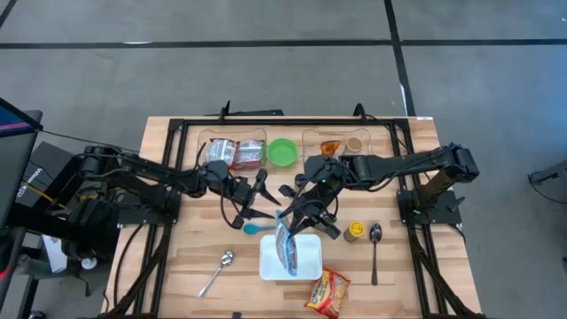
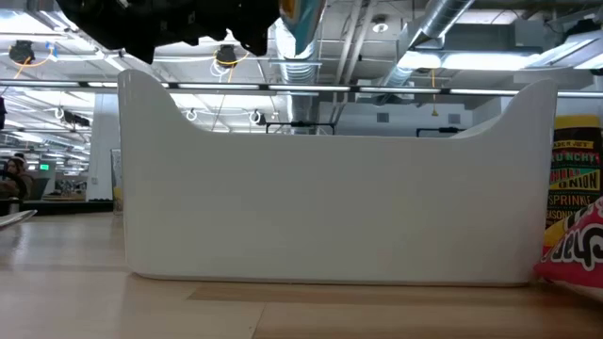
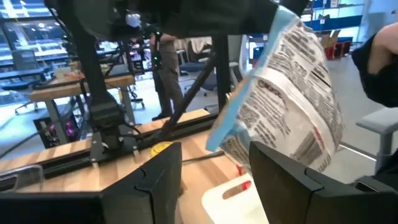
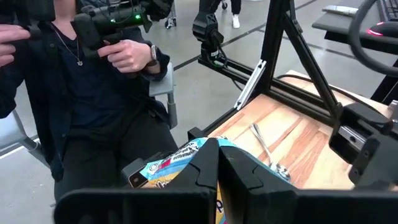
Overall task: Pick & Place Food Item
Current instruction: Put the blue noodle pack into the left transparent bin
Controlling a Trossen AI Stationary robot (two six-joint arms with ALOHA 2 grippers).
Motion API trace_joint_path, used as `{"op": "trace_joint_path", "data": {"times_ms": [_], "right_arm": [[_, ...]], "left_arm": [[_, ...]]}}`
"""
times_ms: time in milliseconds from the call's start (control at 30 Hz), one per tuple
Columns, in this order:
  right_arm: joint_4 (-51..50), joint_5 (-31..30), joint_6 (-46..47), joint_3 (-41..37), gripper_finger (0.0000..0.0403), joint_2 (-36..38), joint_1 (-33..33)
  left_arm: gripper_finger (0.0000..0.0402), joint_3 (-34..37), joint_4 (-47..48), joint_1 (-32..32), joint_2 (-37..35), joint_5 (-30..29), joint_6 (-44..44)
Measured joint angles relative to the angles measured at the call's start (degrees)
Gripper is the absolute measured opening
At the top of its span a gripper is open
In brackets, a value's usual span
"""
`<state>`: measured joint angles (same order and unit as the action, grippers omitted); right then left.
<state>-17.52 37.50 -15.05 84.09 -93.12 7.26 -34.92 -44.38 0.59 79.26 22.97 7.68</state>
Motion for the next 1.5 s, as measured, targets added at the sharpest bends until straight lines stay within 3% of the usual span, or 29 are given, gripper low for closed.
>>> {"op": "trace_joint_path", "data": {"times_ms": [1233,1500], "right_arm": [[0.0,-0.02,-0.41,0.0,0.0,0.0,-2.95],[0.02,0.0,-0.42,0.0,0.0,0.0,-2.79]], "left_arm": [[0.0181,0.0,-1.57,1.28,0.0,1.59,-0.96],[0.0136,0.0,-1.55,1.28,0.0,1.59,-1.14]]}}
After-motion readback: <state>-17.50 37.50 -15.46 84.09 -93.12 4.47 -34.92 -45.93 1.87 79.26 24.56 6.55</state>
